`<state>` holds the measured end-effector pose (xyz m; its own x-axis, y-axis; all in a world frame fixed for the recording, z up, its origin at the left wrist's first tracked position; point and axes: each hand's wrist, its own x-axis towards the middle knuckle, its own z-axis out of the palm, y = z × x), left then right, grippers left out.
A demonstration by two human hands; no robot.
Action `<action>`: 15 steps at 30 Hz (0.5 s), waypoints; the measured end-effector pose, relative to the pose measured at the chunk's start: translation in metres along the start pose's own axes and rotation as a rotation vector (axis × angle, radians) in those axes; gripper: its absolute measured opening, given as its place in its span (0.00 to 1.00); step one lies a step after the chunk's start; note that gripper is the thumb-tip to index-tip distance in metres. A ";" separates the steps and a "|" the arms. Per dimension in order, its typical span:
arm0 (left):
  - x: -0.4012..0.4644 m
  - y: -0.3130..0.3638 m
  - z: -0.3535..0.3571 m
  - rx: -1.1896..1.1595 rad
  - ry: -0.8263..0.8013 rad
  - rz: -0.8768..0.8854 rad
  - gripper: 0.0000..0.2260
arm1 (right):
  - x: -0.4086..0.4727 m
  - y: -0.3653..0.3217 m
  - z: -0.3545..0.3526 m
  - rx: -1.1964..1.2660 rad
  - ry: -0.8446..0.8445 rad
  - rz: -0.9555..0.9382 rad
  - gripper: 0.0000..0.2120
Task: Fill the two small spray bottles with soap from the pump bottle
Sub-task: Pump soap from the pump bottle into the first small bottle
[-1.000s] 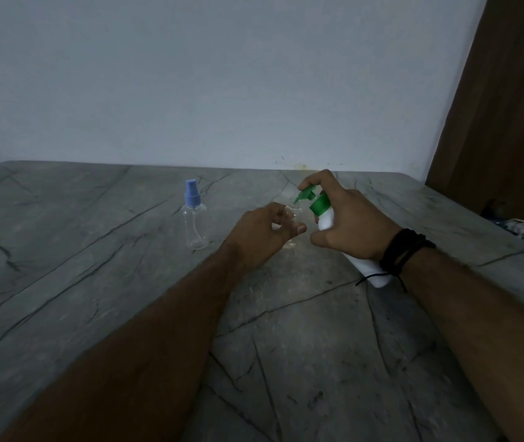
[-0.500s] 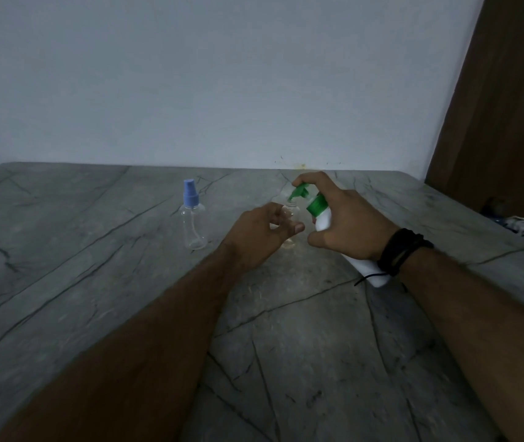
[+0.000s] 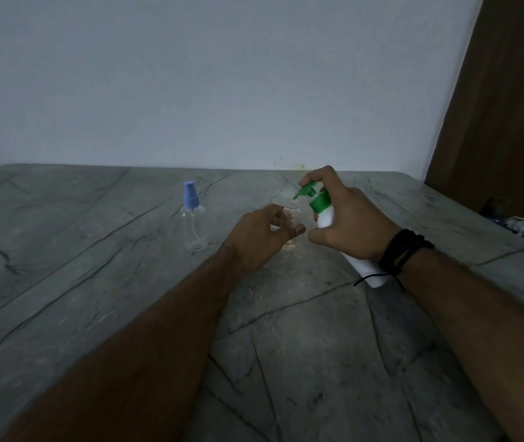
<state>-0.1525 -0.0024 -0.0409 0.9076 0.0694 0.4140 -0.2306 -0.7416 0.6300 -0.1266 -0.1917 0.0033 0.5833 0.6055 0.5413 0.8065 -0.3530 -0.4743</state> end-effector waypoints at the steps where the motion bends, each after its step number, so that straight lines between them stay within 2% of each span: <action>1: 0.000 0.000 0.000 0.002 0.000 -0.001 0.22 | 0.000 0.001 0.000 -0.002 0.000 0.002 0.32; 7: 0.000 0.001 -0.001 0.002 -0.005 0.004 0.23 | -0.001 0.000 -0.001 -0.032 0.002 0.001 0.35; 15: 0.000 0.001 -0.001 0.016 -0.009 0.003 0.23 | -0.002 0.001 -0.002 -0.029 0.016 0.013 0.33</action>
<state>-0.1531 -0.0025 -0.0400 0.9102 0.0607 0.4097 -0.2280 -0.7525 0.6179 -0.1266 -0.1947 0.0036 0.5954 0.5893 0.5461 0.8009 -0.3817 -0.4613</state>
